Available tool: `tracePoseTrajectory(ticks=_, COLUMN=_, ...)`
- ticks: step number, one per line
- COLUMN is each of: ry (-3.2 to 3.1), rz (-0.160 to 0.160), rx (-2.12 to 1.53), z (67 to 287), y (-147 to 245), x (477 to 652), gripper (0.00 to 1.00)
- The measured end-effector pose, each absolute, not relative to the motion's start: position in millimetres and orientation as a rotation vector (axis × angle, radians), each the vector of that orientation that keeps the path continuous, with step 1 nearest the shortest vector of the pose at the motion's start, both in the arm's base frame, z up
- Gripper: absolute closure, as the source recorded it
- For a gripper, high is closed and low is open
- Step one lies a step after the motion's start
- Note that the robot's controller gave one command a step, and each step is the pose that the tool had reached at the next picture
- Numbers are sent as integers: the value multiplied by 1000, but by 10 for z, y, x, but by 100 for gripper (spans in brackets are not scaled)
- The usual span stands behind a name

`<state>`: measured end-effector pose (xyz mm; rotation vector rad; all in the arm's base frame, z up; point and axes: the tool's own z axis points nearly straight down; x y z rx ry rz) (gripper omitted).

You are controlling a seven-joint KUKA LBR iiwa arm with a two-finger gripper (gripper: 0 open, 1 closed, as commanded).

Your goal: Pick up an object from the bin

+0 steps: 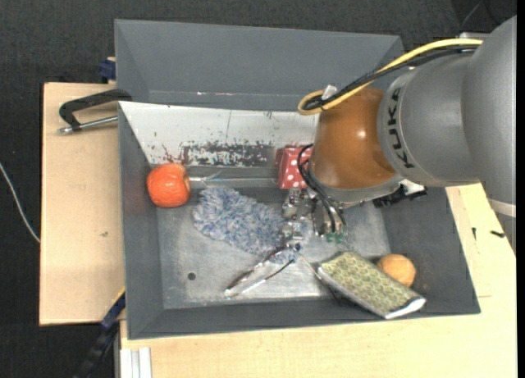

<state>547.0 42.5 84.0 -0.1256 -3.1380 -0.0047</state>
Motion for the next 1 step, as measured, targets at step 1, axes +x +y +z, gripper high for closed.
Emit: tracePoseTrajectory(ticks=1, ry=-3144, rz=-1, rx=70, z=2890, y=442, x=5546, gripper=100)
